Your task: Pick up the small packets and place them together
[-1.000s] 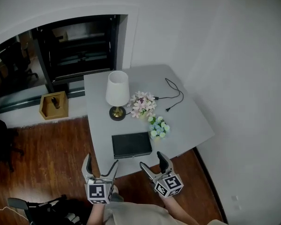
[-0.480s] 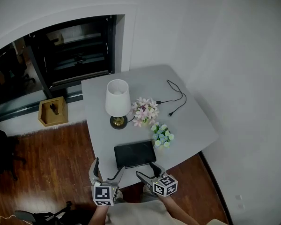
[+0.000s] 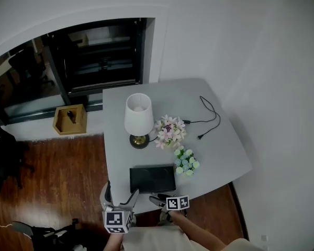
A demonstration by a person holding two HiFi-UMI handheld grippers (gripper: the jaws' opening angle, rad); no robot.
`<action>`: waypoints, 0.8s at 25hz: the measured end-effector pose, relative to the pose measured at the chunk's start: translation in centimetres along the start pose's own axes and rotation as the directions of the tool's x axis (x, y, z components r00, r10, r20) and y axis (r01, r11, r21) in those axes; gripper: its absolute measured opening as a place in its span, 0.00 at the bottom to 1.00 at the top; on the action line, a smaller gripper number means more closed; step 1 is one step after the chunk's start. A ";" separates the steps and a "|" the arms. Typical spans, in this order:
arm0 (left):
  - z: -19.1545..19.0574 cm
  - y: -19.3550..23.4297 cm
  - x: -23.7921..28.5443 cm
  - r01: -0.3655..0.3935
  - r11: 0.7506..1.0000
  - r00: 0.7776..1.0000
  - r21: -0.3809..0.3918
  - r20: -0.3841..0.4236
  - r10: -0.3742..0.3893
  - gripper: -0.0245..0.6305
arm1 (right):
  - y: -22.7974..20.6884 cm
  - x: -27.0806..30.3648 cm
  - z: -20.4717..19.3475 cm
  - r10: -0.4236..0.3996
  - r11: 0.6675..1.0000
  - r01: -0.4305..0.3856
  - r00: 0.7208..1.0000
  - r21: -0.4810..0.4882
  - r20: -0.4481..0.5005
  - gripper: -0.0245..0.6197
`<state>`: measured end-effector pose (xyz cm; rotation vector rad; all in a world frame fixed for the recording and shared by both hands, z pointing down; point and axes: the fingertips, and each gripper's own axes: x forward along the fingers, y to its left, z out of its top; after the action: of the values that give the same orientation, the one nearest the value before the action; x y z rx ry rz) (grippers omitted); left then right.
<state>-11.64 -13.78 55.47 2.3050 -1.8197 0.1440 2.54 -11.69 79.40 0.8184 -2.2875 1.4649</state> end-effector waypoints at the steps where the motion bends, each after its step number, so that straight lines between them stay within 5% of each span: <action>1: 0.0 0.1 -0.1 -0.007 1.000 1.000 0.002 -0.004 0.007 0.76 | -0.4 0.5 0.1 -0.003 1.000 0.003 1.000 0.025 -0.008 0.50; 3: -0.3 0.0 -0.3 -0.016 1.000 1.000 0.008 -0.012 0.016 0.76 | -1.2 1.3 0.4 -0.019 0.998 0.020 1.000 0.068 -0.019 0.48; 6: -0.5 0.0 -0.6 -0.028 1.000 0.999 0.004 -0.020 0.028 0.76 | -2.5 1.3 0.3 -0.061 0.990 0.065 0.998 0.122 -0.033 0.28; 11: -0.8 0.4 -0.9 -0.033 0.999 0.999 0.001 -0.031 0.033 0.76 | -1.5 1.6 0.6 -0.019 0.994 0.023 0.999 0.107 -0.038 0.15; 20: -1.7 -0.4 -0.8 0.014 1.000 0.999 -0.008 -0.043 -0.015 0.76 | -0.6 0.2 -3.8 -0.059 0.998 0.057 0.984 -0.017 -0.169 0.15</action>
<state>-11.38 -12.57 56.93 2.2913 -1.7796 0.1826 2.54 -8.51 81.56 0.7213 -2.1273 1.4361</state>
